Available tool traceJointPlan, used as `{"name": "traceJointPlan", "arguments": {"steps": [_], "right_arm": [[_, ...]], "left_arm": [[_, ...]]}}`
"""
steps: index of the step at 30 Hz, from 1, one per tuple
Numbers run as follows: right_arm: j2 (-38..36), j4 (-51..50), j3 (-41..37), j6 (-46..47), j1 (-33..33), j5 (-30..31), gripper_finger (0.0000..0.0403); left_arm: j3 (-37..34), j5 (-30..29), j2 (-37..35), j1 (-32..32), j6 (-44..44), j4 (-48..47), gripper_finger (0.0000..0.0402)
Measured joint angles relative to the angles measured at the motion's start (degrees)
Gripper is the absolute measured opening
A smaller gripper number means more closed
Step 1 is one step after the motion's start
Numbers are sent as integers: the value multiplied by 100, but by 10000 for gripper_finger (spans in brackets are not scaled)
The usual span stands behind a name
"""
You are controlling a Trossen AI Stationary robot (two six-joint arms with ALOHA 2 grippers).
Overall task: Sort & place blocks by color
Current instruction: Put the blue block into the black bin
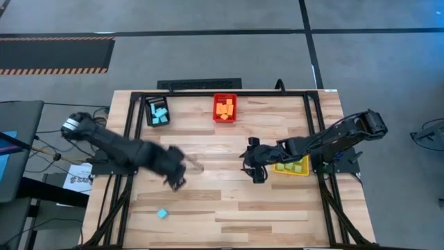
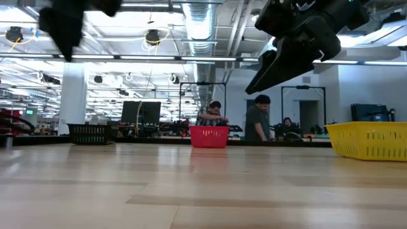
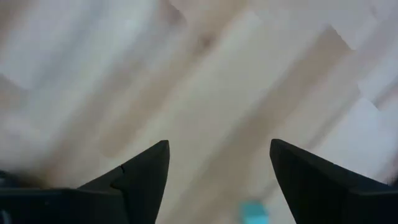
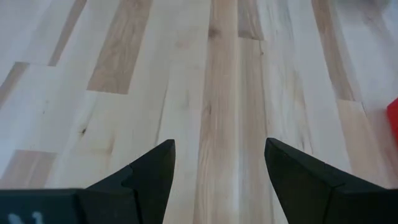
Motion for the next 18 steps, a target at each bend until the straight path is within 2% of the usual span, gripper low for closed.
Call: {"name": "traceJointPlan", "arguments": {"steps": [4,8,13,18], "right_arm": [[0,2,0,44,78,1,270],[0,4,0,61,96,0,270],[0,4,0,102,92,2,270],[0,4,0,106,94,0,270]], "left_arm": [[0,187,452,-1035,-1374,396,265],[0,664,986,-1575,-2309,610,265],[-2,1319,1681,-1935,-2729,856,265],[-2,1416,2169,-2089,-2876,968,265]]}}
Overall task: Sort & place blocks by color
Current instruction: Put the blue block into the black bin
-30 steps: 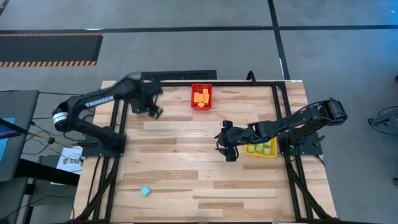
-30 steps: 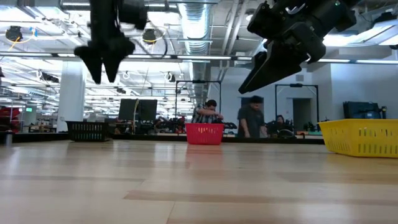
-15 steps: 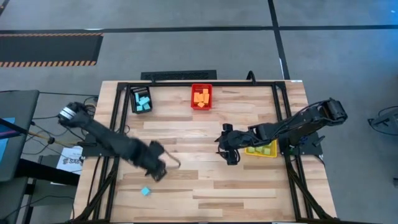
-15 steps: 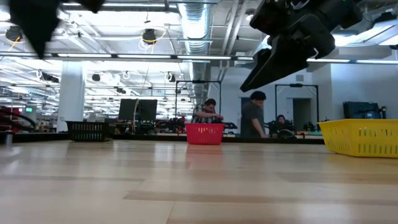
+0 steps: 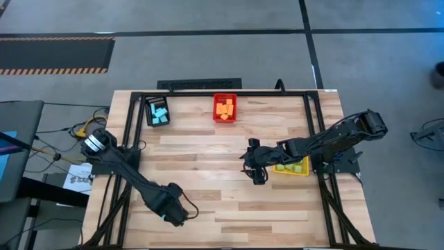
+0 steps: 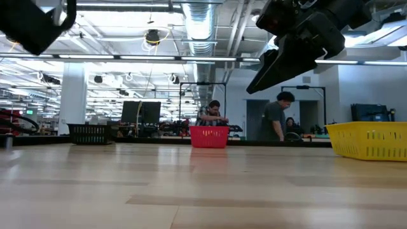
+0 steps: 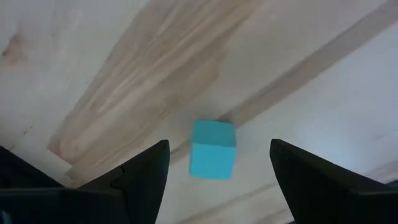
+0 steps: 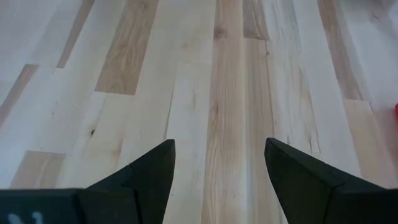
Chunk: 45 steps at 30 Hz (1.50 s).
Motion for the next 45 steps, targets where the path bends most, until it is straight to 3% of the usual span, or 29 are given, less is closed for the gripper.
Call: {"name": "traceJointPlan", "arguments": {"steps": [12,26,31,36,40,45], "right_arm": [[0,-13,0,45,-2,0,270],[2,-49,-4,85,-2,0,270],[2,-41,-4,84,-2,2,270],[2,-37,-4,87,-2,2,270],[2,-57,-4,87,-2,2,270],[2,-65,-4,80,-2,2,270]], "left_arm": [[-4,155,396,-195,-104,268,265],[-560,245,489,-357,-337,939,260],[-560,285,489,-355,-284,983,206],[-560,244,478,-347,-141,888,99],[-569,90,425,-214,83,812,101],[-571,-821,-80,363,614,685,101]]}}
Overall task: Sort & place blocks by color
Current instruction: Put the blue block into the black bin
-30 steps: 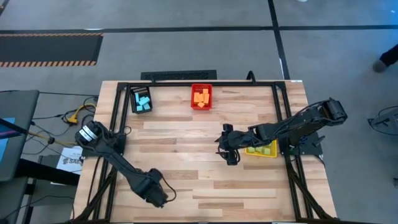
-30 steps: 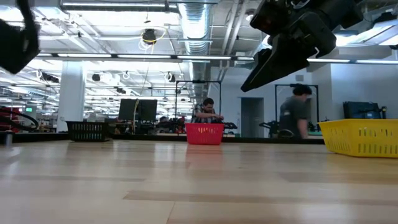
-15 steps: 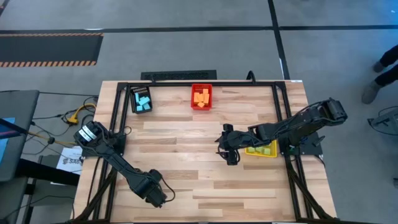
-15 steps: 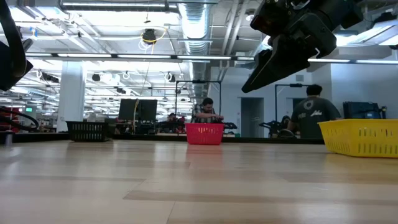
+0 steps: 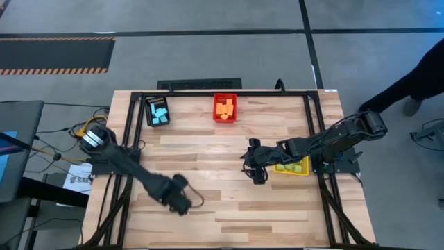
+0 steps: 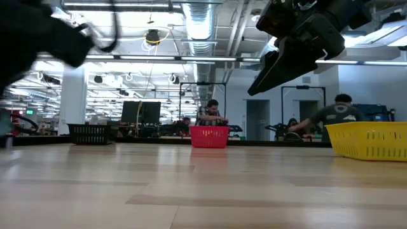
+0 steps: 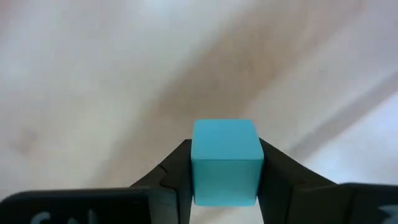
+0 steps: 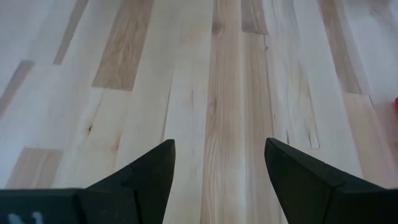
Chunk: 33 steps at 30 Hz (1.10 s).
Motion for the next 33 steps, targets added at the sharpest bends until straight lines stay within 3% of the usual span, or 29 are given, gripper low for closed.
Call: {"name": "traceJointPlan", "arguments": {"steps": [4,10,19,26,33], "right_arm": [[0,-119,0,-42,-2,0,270],[0,-214,0,-39,-46,1,270],[0,-271,0,-44,-52,2,270],[-1,-307,0,-205,-54,9,270],[-2,-311,0,-254,-190,15,270]], "left_arm": [[0,-820,-591,783,768,-709,101],[0,-1913,-1188,2587,2199,-2110,101],[0,-2760,-1219,5714,4744,-2088,101],[0,-2607,-1198,7676,5958,-1117,101],[2,-1890,-801,8882,6241,59,101]]}}
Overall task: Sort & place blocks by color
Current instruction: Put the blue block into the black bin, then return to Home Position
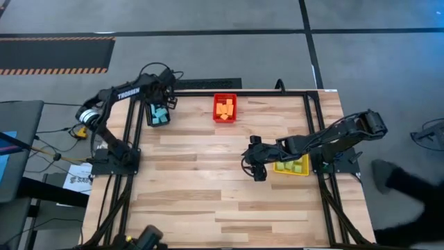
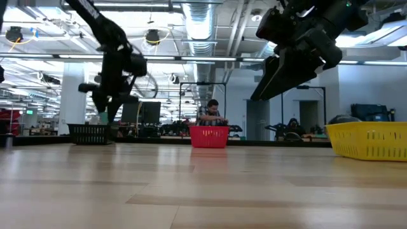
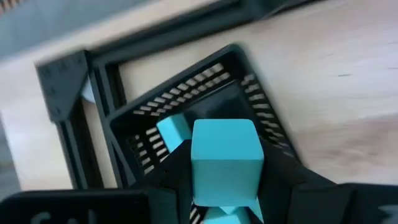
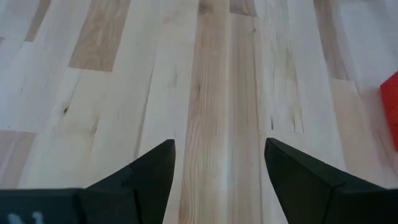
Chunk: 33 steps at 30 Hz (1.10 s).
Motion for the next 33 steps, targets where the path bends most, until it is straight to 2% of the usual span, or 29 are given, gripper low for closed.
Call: {"name": "traceJointPlan", "arguments": {"steps": [3,8,10,15,18,21,24,28,31,33], "right_arm": [[0,-23,2,0,-18,7,270],[0,-212,2,0,-24,7,270],[0,-256,2,0,-48,5,270],[0,-258,2,13,-131,5,270],[-23,-232,2,16,-168,5,270],[-193,-214,6,15,-168,7,270],[-504,-272,4,47,-166,-4,270],[-1102,-258,-116,64,-87,-4,270],[-1705,214,-592,154,21,-4,270],[-2174,806,-1081,275,74,-8,270]], "left_arm": [[-2,128,285,241,-113,-27,101],[-4,-4,496,343,-383,1,104],[-3,28,504,337,-256,35,139],[-2,192,502,300,-108,101,285],[-2,185,447,302,15,96,350],[-2,65,116,258,119,233,386],[-2,114,-470,32,414,492,396],[-453,766,-1571,-699,726,1736,392],[-1392,1551,-2531,-1587,938,3487,380],[-2111,1719,-3137,-2288,1023,4796,369]]}}
